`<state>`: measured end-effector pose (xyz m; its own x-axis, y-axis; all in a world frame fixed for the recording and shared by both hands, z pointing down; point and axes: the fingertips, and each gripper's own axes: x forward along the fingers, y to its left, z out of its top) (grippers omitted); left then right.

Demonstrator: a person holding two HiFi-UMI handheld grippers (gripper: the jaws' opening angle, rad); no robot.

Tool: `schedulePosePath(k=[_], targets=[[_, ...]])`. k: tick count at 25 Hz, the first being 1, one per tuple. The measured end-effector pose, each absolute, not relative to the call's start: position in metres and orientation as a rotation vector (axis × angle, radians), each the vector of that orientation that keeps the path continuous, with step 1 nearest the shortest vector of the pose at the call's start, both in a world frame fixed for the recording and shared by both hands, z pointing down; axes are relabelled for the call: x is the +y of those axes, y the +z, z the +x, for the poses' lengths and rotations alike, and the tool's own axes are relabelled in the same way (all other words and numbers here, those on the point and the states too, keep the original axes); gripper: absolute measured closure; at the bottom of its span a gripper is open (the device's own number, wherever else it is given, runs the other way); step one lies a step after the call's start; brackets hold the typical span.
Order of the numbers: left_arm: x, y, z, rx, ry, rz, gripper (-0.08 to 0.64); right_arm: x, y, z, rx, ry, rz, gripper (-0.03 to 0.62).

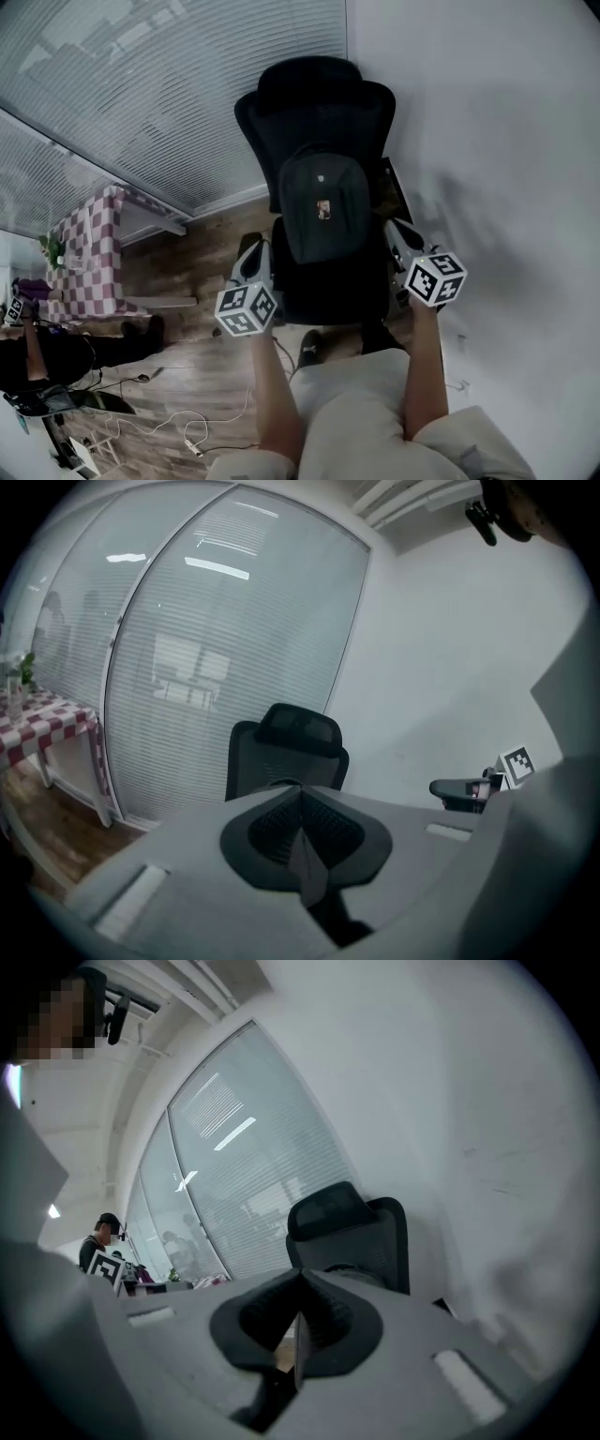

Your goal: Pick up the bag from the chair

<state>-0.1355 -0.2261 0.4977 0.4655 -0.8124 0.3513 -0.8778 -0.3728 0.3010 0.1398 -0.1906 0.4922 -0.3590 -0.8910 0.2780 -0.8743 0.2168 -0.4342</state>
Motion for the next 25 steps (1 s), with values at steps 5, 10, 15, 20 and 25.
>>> schedulePosePath(k=[5, 10, 15, 20, 25], targets=[[-0.227, 0.521, -0.092, -1.458, 0.211, 2.167, 0.552, -0.212, 0.511, 0.184, 2.453, -0.906, -1.63, 0.592], [-0.222, 0.532, -0.068, -1.513, 0.206, 2.195, 0.552, -0.224, 0.529, 0.202, 2.359, -1.048, -1.353, 0.592], [-0.211, 0.582, -0.067, -1.491, 0.307, 2.156, 0.552, -0.26, 0.553, 0.21, 2.373, -1.07, -1.274, 0.592], [-0.237, 0.643, -0.09, -1.436, 0.386, 2.127, 0.552, -0.3, 0.61, 0.205, 2.485, -1.061, -1.486, 0.592], [-0.304, 0.701, -0.109, -1.379, 0.453, 2.178, 0.552, -0.334, 0.675, 0.21, 2.474, -1.006, -1.735, 0.591]])
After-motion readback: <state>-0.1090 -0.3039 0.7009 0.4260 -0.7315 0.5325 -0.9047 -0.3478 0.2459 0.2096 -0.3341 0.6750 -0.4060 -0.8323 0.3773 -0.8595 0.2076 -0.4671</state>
